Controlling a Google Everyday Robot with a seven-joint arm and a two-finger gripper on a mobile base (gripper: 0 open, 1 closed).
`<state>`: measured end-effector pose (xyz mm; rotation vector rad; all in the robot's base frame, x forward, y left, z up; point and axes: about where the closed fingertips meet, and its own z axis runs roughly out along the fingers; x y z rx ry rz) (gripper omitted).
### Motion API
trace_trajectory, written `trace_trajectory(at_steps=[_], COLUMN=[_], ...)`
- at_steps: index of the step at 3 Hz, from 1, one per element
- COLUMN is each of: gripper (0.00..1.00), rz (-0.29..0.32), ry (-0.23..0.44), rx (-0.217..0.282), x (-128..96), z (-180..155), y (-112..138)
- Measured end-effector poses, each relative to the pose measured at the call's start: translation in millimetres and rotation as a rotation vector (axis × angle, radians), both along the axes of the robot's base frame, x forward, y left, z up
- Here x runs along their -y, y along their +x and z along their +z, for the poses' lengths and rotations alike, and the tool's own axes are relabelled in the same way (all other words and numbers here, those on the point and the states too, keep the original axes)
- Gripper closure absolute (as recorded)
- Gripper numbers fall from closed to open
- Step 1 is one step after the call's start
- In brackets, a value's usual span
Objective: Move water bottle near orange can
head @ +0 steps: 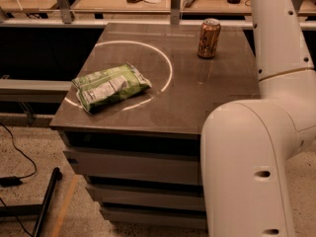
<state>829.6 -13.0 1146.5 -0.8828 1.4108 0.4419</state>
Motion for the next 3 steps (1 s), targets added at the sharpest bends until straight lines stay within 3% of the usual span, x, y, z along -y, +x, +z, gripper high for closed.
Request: trace_trajectory(at_steps=[1,3], gripper=[1.0,1.0], rz=[-0.032,-0.114], ry=[0.006,0.031], rx=[-0.004,-0.019], x=[23.3,91.7], z=[-5.6,-42.2], y=[2.6,7.8])
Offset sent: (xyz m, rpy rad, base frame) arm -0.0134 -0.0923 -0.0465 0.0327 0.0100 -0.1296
